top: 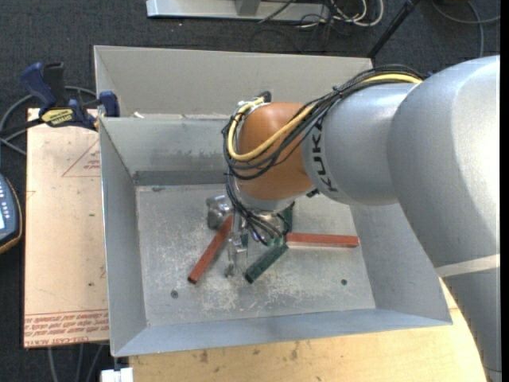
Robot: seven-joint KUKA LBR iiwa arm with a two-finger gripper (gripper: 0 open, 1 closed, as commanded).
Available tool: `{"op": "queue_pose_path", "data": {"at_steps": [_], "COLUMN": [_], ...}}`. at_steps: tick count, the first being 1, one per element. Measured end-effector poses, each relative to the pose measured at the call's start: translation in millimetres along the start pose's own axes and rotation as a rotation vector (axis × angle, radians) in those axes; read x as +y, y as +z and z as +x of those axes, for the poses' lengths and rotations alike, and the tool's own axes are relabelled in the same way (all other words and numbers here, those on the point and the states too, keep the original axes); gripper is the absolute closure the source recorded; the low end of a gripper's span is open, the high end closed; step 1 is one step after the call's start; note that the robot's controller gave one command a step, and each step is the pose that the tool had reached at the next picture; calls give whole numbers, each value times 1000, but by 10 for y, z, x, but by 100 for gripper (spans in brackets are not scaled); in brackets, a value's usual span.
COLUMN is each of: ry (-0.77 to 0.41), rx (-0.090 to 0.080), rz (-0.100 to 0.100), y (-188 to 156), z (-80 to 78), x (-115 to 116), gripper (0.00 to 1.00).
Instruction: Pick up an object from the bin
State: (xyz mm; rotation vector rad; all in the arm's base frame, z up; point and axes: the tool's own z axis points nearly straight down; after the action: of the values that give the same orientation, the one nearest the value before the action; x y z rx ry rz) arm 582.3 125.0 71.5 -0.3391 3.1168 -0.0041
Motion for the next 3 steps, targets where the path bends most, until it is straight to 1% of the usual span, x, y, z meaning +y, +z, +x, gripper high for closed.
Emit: {"op": "queue_pose_path", "data": {"at_steps": [1, 2, 3], "ry": [-8, -34, -33], "rx": [3, -8, 2], "rz": [-5, -3, -4], "y": [-2, -2303, -2249], "z": [11, -211, -196], "x": [66, 36, 34], "gripper": [100, 100, 0]}}
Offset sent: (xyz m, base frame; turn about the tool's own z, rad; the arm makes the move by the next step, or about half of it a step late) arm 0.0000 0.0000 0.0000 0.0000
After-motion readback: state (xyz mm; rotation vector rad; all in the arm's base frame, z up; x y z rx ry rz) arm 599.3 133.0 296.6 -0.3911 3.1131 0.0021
